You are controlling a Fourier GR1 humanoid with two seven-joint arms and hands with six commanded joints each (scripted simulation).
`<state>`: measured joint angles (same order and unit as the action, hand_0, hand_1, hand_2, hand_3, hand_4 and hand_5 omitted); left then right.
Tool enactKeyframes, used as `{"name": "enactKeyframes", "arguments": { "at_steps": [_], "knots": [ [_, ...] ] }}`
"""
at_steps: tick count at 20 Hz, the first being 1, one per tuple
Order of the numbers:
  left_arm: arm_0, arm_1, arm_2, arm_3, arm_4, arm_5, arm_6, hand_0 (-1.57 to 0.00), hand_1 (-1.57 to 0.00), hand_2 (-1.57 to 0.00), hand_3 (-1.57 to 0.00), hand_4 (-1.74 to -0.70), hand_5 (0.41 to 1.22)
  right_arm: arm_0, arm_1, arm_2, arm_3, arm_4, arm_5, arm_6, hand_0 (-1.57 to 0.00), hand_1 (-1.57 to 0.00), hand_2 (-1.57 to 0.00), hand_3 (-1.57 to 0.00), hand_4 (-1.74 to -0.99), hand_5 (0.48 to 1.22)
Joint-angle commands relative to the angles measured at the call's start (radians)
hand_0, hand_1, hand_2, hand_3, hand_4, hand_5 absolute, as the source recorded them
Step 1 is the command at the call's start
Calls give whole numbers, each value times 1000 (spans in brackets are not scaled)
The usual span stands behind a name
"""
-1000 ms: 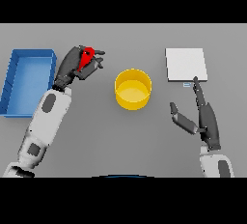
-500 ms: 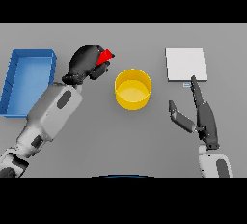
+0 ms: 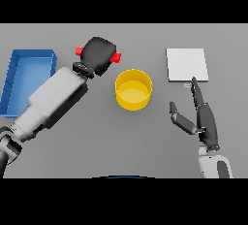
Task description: Pick up the red beaker and tilt it to pour out 1 green nut into yellow bowl. Pick up the yellow bowl and place it on the metallic measuring scale.
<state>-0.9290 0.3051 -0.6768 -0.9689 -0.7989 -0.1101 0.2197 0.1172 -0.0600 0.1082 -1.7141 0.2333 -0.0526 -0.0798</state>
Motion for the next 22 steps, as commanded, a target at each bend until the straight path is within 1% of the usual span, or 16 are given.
{"name": "enactKeyframes", "arguments": {
  "at_steps": [1, 2, 3, 4, 6, 8, 9, 10, 13, 14, 15, 16, 18, 19, 21, 22],
  "knots": [
    [-13, 6, -28, -4, -12, -36, -10, -1571, -1571, -1571, -1391, -1687, 1211, 5, 2, -2, 0, -6, 1, -8, 1, 1, 1, 1, -1287, 690],
    [-35, -1, -58, 12, -29, -58, -16, -1571, -1571, -1571, -1327, -1695, 1213, 12, 8, 0, 6, -8, 1, -16, 1, 1, 1, 1, -1288, 685],
    [-50, -11, -89, 26, -51, -58, -26, -1571, -1571, -1571, -1277, -1701, 1215, -2, 12, -5, 17, -8, -6, -11, 1, 1, 1, 1, -1292, 678],
    [-71, -15, -117, 36, -65, -74, -50, -1571, -1571, -1571, -1336, -1707, 1216, 7, 13, -5, 15, -12, -4, -18, 1, 1, 1, 1, -1294, 672],
    [-107, -10, -169, 46, -87, -115, -89, -1571, -1571, -1571, -1420, -1718, 1218, 0, 23, -10, 10, -30, -3, -3, 1, 1, 1, 1, -1294, 657],
    [-148, -30, -221, 93, -121, -126, -111, -1571, -1571, -1571, -1475, -1726, 1219, 6, 30, -9, 11, -34, -4, -16, 1, 1, 1, 1, -1291, 648],
    [-161, -33, -251, 107, -140, -140, -110, -1571, -1571, -1571, -1494, -1729, 1219, 4, 27, -11, 16, -35, -1, -16, 1, 1, 1, 1, -1290, 644],
    [-175, -24, -283, 109, -161, -150, -126, -1571, -1571, -1571, -1509, -1732, 1220, 3, 31, -10, 15, -34, -4, -12, 1, 1, 1, 1, -1291, 640],
    [-211, -23, -354, 123, -202, -183, -133, -1571, -1571, -1571, -1539, -1736, 1220, 1, 19, -21, 19, -31, -10, -11, 1, 1, 1, 1, -1291, 631],
    [-228, -26, -372, 124, -213, -190, -140, -1571, -1571, -1571, -1546, -1737, 1220, 2, 22, -19, 19, -27, -13, -19, 1, 1, 1, 1, -1288, 627],
    [-244, -29, -394, 139, -225, -185, -159, -1571, -1571, -1571, -1551, -1738, 1221, 2, 28, -17, 24, -23, -19, -11, 1, 1, 1, 1, -1286, 618],
    [-264, -41, -412, 158, -238, -183, -161, -1571, -1571, -1571, -1555, -1739, 1221, -1, 32, -11, 31, -13, -23, -3, 1, 1, 1, 1, -1278, 609],
    [-294, -32, -436, 171, -248, -174, -191, -1571, -1571, -1571, -1561, -1739, 1221, 6, 27, -9, 27, -2, -26, -4, 1, 1, 1, 1, -1276, 593],
    [-306, -35, -454, 185, -259, -179, -189, -1571, -1571, -1571, -1563, -1738, 1221, 3, 25, -6, 20, 7, -30, 4, 1, 1, 1, 1, -1270, 588],
    [-333, -56, -496, 219, -279, -197, -206, -1571, -1571, -1571, -1566, -1737, 1221, 1, 23, -4, 25, 22, -40, 2, 1, 1, 1, 1, -1250, 583],
    [-350, -60, -512, 209, -284, -219, -211, -1571, -1571, -1571, -1567, -1736, 1221, -2, 22, -1, 22, 31, -42, 14, 1, 1, 1, 1, -1236, 582]
  ]
}}
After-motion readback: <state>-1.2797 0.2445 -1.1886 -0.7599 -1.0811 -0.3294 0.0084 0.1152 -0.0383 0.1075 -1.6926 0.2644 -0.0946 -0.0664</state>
